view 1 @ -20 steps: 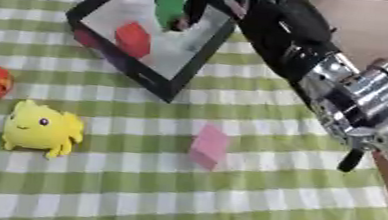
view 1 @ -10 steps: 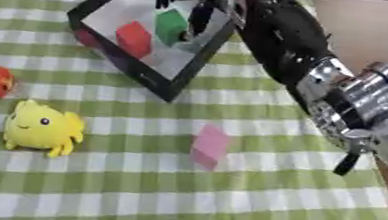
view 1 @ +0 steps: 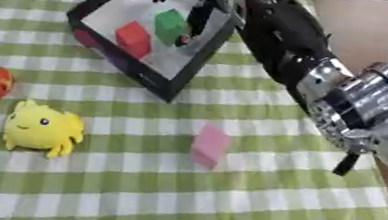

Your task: Pick up objects on the table and place them in the box.

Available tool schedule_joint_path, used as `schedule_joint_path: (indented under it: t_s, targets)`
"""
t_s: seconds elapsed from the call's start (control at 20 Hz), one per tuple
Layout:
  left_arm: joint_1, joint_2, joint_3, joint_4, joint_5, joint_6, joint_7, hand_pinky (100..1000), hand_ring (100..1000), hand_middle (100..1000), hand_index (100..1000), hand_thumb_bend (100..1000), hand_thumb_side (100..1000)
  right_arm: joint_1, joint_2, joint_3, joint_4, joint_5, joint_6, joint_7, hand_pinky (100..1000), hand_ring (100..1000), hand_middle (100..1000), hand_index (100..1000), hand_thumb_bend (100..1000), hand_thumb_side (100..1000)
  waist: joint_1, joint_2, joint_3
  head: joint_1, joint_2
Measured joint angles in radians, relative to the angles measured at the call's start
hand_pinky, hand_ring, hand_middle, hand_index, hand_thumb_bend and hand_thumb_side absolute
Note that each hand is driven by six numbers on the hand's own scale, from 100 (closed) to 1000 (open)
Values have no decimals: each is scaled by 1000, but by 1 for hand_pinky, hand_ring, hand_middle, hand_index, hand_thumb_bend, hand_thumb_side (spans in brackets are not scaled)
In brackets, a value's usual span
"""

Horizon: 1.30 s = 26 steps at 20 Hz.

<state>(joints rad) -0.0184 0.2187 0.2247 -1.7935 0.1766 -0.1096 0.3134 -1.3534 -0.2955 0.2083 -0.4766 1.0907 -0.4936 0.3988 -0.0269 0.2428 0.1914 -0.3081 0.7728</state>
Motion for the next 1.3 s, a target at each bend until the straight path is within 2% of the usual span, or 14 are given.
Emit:
schedule_joint_path:
  t_s: [0.15, 0.3, 0.55, 0.75, 0.95, 1.1, 1.3]
  targets:
    - [1, 0, 0, 0, 0, 0, 0, 915, 638, 743, 838, 259, 717, 9, -29, 17, -94, -128, 2, 41, 928, 872, 789, 902, 498, 212, 0, 0, -7, 6, 0]
    - [2, 0, 0, 0, 0, 0, 0, 915, 638, 743, 838, 258, 716, 29, -91, 58, -256, -326, 34, 115, 923, 859, 775, 896, 491, 196, 0, 0, -14, 13, 0]
    - [3, 0, 1, 0, -1, 0, 1, 915, 638, 743, 838, 258, 714, 98, -237, 145, -594, -667, 131, 242, 920, 858, 777, 894, 487, 186, 0, -1, -30, 30, 0]
    - [8, 0, 5, 0, -2, -1, 2, 915, 638, 743, 838, 257, 713, 190, -383, 187, -886, -872, 183, 292, 914, 863, 783, 891, 485, 196, 0, -1, -41, 45, 0]
    - [9, 1, 6, 0, -2, -2, 4, 914, 638, 744, 839, 255, 712, 310, -535, 204, -1140, -1008, 200, 310, 904, 856, 783, 891, 489, 200, 0, -2, -50, 53, 0]
    - [9, 2, 6, 0, -3, -2, 4, 914, 638, 744, 839, 257, 709, 404, -637, 201, -1301, -1078, 184, 309, 895, 852, 783, 884, 487, 202, 0, -5, -56, 57, 0]
    - [9, 2, 7, 0, -6, -3, 5, 912, 638, 745, 839, 257, 711, 488, -733, 193, -1449, -1128, 147, 307, 888, 840, 777, 873, 504, 188, 0, -12, -64, 57, 0]
